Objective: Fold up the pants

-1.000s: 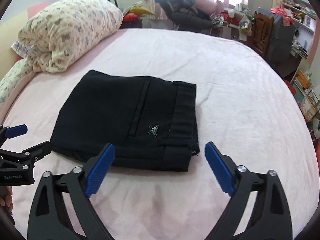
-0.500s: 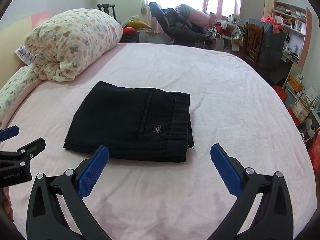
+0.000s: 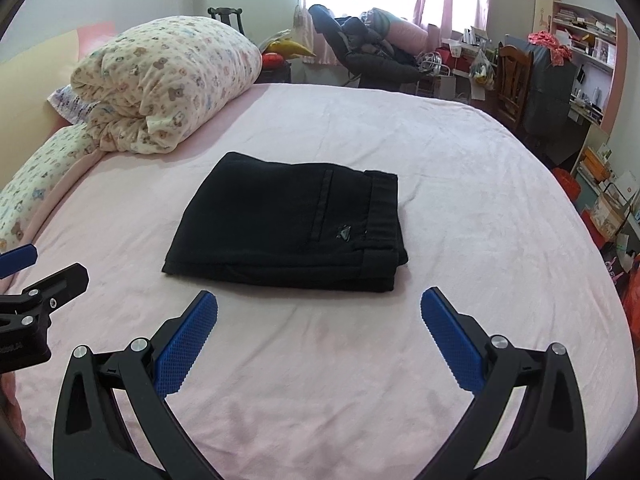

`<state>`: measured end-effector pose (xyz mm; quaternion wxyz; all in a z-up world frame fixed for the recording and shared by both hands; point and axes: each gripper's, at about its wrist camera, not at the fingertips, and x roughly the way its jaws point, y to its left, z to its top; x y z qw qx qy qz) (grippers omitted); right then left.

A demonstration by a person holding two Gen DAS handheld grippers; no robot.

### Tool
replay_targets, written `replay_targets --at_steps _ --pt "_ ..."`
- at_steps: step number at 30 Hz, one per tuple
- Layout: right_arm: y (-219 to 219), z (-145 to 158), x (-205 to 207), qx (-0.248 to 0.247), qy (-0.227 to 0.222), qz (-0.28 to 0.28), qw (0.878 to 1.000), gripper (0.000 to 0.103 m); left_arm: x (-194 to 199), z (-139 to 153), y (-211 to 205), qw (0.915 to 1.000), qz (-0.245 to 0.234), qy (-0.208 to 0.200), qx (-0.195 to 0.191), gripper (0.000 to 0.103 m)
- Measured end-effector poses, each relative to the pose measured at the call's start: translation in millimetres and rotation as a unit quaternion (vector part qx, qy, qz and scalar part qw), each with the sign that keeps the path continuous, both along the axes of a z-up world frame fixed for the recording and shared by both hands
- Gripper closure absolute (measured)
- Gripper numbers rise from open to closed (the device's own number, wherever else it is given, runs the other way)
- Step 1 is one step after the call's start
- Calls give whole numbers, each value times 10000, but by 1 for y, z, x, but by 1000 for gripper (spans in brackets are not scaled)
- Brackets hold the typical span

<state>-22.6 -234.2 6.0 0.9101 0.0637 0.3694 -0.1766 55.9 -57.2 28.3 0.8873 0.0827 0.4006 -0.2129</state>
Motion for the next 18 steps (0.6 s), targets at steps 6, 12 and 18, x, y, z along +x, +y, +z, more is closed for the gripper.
replay_targets --at_steps 6,12,18 --pt "11 -3 -7 -105 69 27 9999 1 -15 4 1 9994 -261 -239 -10 2" --pt "13 -8 -14 -104 153 -76 9998 1 -20 1 -2 9988 -140 -338 335 2" --pt "16 -11 -19 -105 201 -109 9997 1 -21 -3 -1 9991 -130 -254 329 2"
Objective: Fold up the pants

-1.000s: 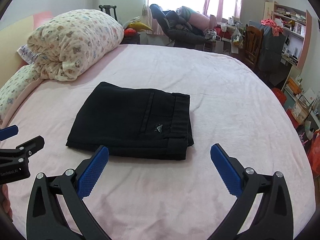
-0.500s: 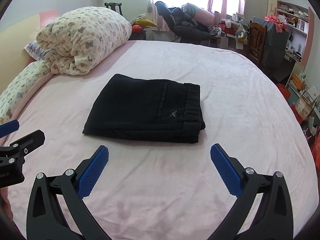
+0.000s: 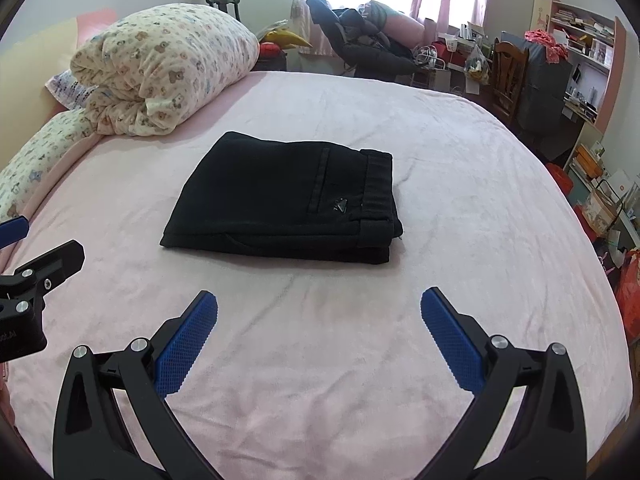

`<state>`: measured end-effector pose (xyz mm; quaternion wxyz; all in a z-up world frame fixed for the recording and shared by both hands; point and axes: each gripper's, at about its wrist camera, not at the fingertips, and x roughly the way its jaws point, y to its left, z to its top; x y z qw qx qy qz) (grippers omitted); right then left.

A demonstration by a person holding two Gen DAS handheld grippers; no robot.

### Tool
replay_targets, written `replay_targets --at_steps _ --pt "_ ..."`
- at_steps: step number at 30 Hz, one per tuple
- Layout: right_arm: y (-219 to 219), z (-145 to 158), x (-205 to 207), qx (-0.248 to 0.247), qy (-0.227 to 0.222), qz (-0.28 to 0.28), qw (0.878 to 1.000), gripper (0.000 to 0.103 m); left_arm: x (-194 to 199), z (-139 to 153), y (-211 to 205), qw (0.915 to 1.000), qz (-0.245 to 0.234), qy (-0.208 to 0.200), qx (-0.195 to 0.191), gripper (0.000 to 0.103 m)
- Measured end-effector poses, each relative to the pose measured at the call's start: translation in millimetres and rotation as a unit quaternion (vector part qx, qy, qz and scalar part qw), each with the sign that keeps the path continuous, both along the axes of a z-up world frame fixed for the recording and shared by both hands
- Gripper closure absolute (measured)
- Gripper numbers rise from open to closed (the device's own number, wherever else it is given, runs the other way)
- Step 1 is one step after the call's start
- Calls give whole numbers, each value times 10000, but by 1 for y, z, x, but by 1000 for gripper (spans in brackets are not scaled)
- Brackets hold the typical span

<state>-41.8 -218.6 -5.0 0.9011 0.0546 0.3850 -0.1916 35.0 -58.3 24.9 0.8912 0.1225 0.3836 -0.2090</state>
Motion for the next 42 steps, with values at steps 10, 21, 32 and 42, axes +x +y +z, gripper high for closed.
replay_targets --at_steps 10,21,32,42 --pt "4 -4 -4 -61 56 31 10000 1 -1 -12 -1 9997 -55 249 10 2" --pt "-4 -6 -9 -157 109 -82 9998 1 -4 -18 -14 9991 -292 255 200 2" --pt "-7 -7 -9 -178 128 -85 9997 1 0 -22 -13 9987 -223 417 198 2" --pt "-9 -8 -8 -167 157 -78 9997 1 -2 -20 -12 9993 -141 300 196 2"
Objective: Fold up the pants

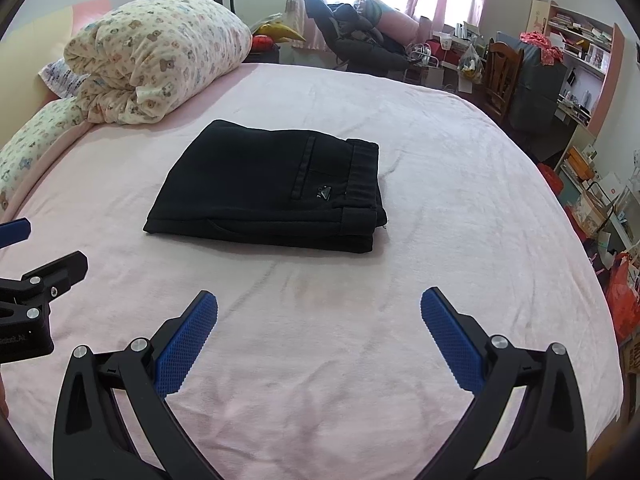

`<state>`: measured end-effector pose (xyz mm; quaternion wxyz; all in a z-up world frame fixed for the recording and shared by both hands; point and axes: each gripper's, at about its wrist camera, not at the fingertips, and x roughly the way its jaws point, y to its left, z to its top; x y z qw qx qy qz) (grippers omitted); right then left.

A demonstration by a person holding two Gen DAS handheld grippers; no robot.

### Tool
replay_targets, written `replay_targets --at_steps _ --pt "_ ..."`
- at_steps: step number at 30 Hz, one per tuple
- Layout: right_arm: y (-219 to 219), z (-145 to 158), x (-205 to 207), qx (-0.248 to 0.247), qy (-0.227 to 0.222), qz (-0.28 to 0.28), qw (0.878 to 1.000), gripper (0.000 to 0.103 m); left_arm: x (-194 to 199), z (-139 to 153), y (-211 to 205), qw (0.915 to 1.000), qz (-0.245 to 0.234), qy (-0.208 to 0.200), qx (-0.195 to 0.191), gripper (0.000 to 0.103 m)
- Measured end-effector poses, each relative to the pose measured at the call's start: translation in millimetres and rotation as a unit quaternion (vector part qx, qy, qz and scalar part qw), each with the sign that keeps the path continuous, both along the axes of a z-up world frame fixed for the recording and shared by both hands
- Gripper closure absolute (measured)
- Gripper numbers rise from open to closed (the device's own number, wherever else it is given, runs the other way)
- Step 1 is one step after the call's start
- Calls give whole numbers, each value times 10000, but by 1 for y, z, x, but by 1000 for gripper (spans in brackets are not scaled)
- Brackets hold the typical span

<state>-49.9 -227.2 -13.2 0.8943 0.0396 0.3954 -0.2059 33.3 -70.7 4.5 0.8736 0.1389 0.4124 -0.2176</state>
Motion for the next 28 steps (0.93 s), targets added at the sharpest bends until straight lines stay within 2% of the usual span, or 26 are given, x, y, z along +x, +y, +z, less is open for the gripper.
replay_targets --at_steps 10,28 --pt "2 -2 1 2 14 47 10000 1 -2 5 1 9998 4 -194 -12 2" --pt "2 -4 5 19 39 79 10000 1 6 -6 2 9999 -30 74 -67 2"
